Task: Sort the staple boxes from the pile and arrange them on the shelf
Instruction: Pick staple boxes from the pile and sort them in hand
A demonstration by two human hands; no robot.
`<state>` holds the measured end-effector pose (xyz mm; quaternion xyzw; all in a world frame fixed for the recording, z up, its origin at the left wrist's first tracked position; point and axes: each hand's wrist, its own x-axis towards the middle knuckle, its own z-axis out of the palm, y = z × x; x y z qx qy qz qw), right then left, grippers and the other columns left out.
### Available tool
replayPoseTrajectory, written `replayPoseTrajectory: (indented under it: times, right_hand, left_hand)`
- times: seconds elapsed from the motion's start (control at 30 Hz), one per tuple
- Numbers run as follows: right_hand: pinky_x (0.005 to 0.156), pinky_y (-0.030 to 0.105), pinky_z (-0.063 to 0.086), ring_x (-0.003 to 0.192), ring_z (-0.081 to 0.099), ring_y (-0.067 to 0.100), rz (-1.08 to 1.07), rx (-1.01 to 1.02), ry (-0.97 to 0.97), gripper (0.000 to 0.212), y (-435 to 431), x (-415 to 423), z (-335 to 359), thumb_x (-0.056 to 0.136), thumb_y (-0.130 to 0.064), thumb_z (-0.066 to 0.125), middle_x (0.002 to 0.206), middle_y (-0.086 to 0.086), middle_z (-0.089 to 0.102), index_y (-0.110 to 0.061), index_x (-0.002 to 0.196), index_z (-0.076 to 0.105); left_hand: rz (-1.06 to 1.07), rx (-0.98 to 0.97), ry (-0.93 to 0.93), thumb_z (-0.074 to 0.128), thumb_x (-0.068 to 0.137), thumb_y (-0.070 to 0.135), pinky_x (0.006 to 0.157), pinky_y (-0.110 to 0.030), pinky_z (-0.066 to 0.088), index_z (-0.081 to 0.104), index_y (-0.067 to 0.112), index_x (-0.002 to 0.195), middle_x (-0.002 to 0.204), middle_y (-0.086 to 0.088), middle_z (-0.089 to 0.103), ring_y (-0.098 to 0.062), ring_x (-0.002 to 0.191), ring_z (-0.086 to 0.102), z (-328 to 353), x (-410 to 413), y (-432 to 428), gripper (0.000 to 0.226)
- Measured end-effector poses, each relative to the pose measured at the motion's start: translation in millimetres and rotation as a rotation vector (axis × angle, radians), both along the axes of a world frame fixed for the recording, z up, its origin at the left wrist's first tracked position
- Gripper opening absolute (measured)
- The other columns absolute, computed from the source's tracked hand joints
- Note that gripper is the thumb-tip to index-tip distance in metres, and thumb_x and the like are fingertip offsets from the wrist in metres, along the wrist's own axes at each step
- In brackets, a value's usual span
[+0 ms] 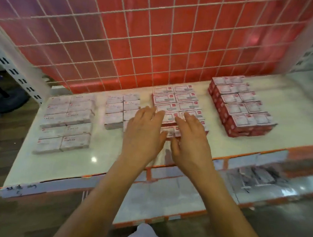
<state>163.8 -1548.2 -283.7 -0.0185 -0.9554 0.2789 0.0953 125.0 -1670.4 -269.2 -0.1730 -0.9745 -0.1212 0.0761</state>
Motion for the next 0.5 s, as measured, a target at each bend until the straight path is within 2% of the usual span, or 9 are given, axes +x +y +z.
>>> replayPoseTrajectory:
  times: [0.13, 0.27, 0.4, 0.5]
  right_hand:
    - [0.114, 0.04, 0.02, 0.136, 0.031, 0.038, -0.084, 0.025, 0.028, 0.053, 68, 28, 3, 0.084, -0.009, 0.06, 0.145, 0.021, 0.037, -0.002, 0.135, 0.046]
    - [0.111, 0.044, 0.027, 0.128, 0.042, 0.038, -0.148, 0.062, 0.038, 0.054, 137, 56, 4, 0.077, -0.015, 0.056, 0.136, 0.022, 0.048, -0.001, 0.128, 0.051]
    - [0.117, 0.038, 0.011, 0.141, 0.021, 0.035, -0.233, 0.092, 0.012, 0.056, 205, 82, 5, 0.09, -0.017, 0.055, 0.151, 0.018, 0.028, -0.006, 0.141, 0.037]
    - [0.116, 0.037, 0.011, 0.143, 0.015, 0.031, -0.319, 0.111, 0.002, 0.055, 248, 99, 5, 0.093, -0.02, 0.05, 0.154, 0.015, 0.021, -0.009, 0.144, 0.033]
  left_hand:
    - [-0.116, -0.034, -0.004, 0.05, 0.095, 0.037, 0.115, -0.038, 0.02, 0.032, 0.022, 0.147, 0.155, -0.003, 0.029, -0.024, 0.144, 0.021, 2, 19, 73, 0.056]
    - [-0.224, -0.044, 0.004, 0.058, 0.091, 0.036, 0.113, -0.04, 0.025, 0.038, 0.02, 0.144, 0.152, -0.005, 0.036, -0.028, 0.142, 0.026, 5, 41, 145, 0.058]
    - [-0.321, -0.047, 0.018, 0.058, 0.091, 0.038, 0.113, -0.041, 0.025, 0.041, 0.018, 0.143, 0.15, -0.007, 0.038, -0.03, 0.14, 0.029, 4, 57, 210, 0.058]
    - [-0.399, -0.061, 0.003, 0.054, 0.093, 0.038, 0.113, -0.042, 0.025, 0.036, 0.02, 0.145, 0.153, -0.006, 0.032, -0.029, 0.142, 0.024, 5, 64, 255, 0.058]
